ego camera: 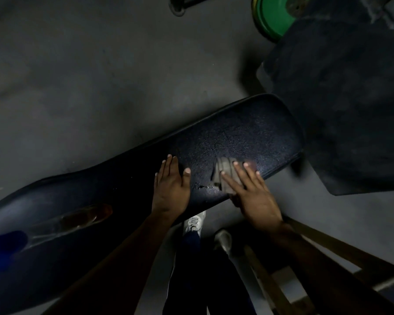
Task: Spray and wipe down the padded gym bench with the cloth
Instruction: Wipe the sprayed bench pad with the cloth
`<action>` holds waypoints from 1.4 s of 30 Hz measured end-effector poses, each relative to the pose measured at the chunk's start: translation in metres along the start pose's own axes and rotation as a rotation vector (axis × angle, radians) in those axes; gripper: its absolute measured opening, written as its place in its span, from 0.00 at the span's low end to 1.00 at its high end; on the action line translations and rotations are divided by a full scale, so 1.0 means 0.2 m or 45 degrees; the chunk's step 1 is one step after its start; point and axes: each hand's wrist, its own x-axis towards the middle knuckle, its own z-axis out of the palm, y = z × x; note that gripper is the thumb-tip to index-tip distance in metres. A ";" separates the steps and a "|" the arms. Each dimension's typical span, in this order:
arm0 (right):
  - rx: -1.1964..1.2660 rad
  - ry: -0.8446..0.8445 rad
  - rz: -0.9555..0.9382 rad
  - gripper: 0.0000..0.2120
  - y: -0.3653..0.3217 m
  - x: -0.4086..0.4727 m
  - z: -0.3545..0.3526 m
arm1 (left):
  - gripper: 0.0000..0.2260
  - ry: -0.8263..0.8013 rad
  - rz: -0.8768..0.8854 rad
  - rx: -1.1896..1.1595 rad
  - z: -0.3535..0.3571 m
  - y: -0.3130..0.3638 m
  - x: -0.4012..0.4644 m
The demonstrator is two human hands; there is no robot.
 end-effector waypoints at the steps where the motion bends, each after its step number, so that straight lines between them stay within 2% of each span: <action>1: 0.031 0.014 0.068 0.37 0.01 0.02 -0.01 | 0.32 0.004 0.000 0.004 0.01 -0.01 -0.01; 3: 0.106 0.099 0.197 0.32 -0.02 0.07 0.00 | 0.33 0.015 -0.004 -0.005 0.04 -0.03 -0.04; 5: 0.111 0.158 0.250 0.32 -0.12 0.13 0.04 | 0.33 0.048 -0.009 -0.036 0.06 -0.06 -0.07; 10: -0.002 0.154 -0.175 0.41 -0.39 0.12 0.19 | 0.30 0.117 0.009 -0.112 0.08 -0.10 -0.12; 14: -0.032 0.118 -0.263 0.42 -0.41 -0.02 0.25 | 0.30 0.120 0.033 -0.114 0.06 -0.15 -0.16; 17: -0.034 0.102 -0.190 0.43 -0.33 -0.07 0.20 | 0.33 0.115 0.084 -0.100 0.02 -0.21 -0.20; 20: 0.087 0.119 0.001 0.46 -0.27 -0.04 0.12 | 0.35 0.077 0.124 -0.079 -0.02 -0.29 -0.25; 25: 0.251 0.250 0.308 0.34 -0.38 0.21 0.07 | 0.31 0.019 0.142 -0.054 -0.06 -0.43 -0.28; 27: 0.209 0.244 0.291 0.31 -0.51 0.29 0.11 | 0.31 0.007 0.148 -0.047 -0.06 -0.48 -0.30; 29: 0.149 0.218 0.163 0.31 -0.65 0.30 0.15 | 0.33 -0.007 0.163 -0.032 -0.07 -0.52 -0.32; 33: 0.044 0.119 -0.115 0.42 -0.79 0.15 0.25 | 0.32 -0.058 0.223 0.033 -0.09 -0.60 -0.36; 35: 0.027 0.077 -0.165 0.43 -0.77 0.04 0.27 | 0.31 -0.055 0.257 0.063 -0.10 -0.63 -0.37; 39: 0.102 0.071 -0.021 0.46 -0.65 -0.03 0.18 | 0.31 -0.019 0.318 0.081 -0.12 -0.67 -0.37; 42: 0.195 0.145 0.160 0.39 -0.59 0.13 0.10 | 0.31 -0.014 0.335 0.080 -0.12 -0.69 -0.37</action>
